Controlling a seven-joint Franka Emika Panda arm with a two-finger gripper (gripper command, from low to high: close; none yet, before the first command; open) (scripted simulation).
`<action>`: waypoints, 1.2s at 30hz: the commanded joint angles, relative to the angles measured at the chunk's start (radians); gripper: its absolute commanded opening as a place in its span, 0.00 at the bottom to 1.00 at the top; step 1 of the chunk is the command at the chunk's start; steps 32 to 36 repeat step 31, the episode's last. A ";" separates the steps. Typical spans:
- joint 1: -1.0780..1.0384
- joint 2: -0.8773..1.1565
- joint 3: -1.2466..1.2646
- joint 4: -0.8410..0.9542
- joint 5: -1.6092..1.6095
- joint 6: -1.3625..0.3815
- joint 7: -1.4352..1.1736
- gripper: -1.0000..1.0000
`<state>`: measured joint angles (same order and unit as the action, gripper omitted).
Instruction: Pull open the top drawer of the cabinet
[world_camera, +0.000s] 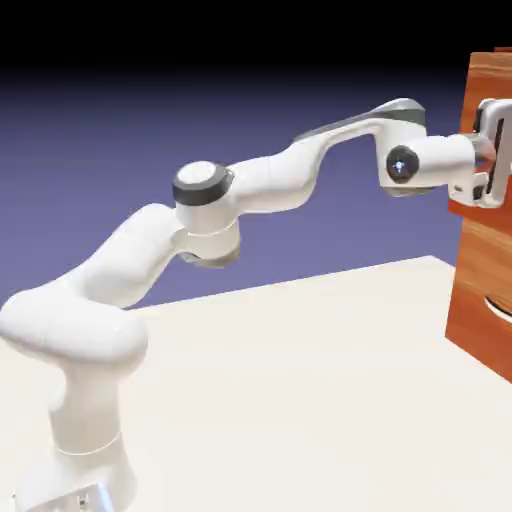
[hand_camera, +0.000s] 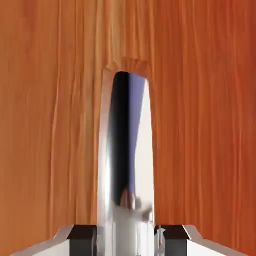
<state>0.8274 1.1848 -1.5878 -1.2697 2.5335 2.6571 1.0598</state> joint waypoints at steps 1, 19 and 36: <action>0.025 -0.006 -0.007 -0.036 0.005 -0.012 -0.016 0.00; 0.517 -0.084 -0.236 -0.688 0.036 -0.202 -0.218 0.00; 0.835 -0.041 -0.449 -1.046 -0.034 -0.279 -0.248 1.00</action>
